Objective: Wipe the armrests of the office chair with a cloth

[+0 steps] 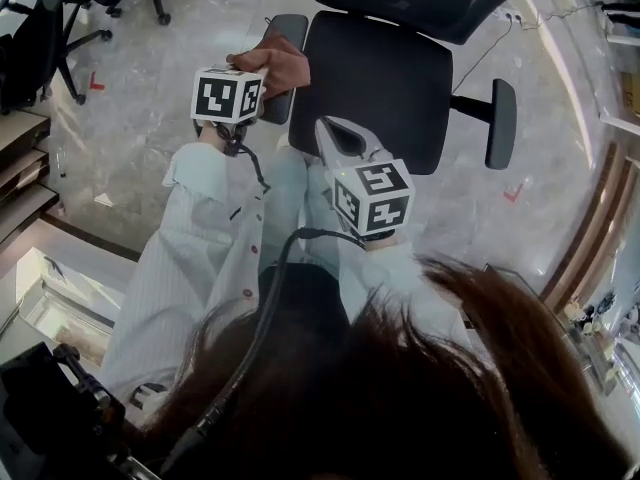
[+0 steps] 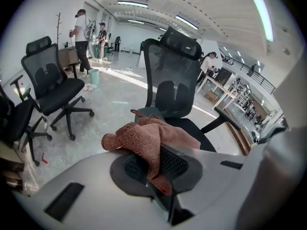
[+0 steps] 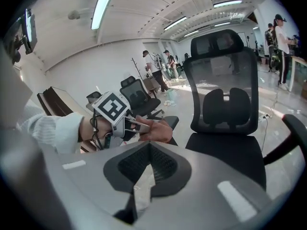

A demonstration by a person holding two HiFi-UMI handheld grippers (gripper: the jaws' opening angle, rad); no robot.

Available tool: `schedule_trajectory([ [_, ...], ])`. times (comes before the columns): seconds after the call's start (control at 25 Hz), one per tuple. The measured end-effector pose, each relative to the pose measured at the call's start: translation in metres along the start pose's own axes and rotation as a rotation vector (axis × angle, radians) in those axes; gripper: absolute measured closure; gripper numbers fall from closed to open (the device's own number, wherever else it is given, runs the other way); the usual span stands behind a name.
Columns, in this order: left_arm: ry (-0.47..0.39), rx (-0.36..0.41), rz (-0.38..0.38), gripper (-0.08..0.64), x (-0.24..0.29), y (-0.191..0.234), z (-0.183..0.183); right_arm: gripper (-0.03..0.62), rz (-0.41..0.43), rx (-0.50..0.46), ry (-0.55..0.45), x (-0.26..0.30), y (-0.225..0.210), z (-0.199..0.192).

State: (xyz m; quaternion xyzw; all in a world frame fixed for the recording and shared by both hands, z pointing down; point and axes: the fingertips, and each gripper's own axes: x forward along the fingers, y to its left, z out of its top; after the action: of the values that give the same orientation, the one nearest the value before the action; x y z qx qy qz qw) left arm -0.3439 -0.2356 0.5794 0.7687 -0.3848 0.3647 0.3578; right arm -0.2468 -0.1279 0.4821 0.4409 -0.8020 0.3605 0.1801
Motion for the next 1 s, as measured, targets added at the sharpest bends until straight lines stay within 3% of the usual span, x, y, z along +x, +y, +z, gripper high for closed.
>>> schedule_trajectory([
  [0.28,-0.017,0.040,0.015,0.525,0.049,0.021,0.061,0.591,-0.044,0.085,-0.001,0.013,-0.034,-0.003],
  [0.48,0.021,0.080,0.031,0.525,0.068,0.014,0.076,0.591,-0.056,0.108,0.005,0.015,-0.046,-0.007],
  [1.0,0.079,-0.062,-0.026,0.525,0.018,-0.012,-0.016,0.591,-0.011,0.049,-0.033,0.008,-0.028,0.019],
])
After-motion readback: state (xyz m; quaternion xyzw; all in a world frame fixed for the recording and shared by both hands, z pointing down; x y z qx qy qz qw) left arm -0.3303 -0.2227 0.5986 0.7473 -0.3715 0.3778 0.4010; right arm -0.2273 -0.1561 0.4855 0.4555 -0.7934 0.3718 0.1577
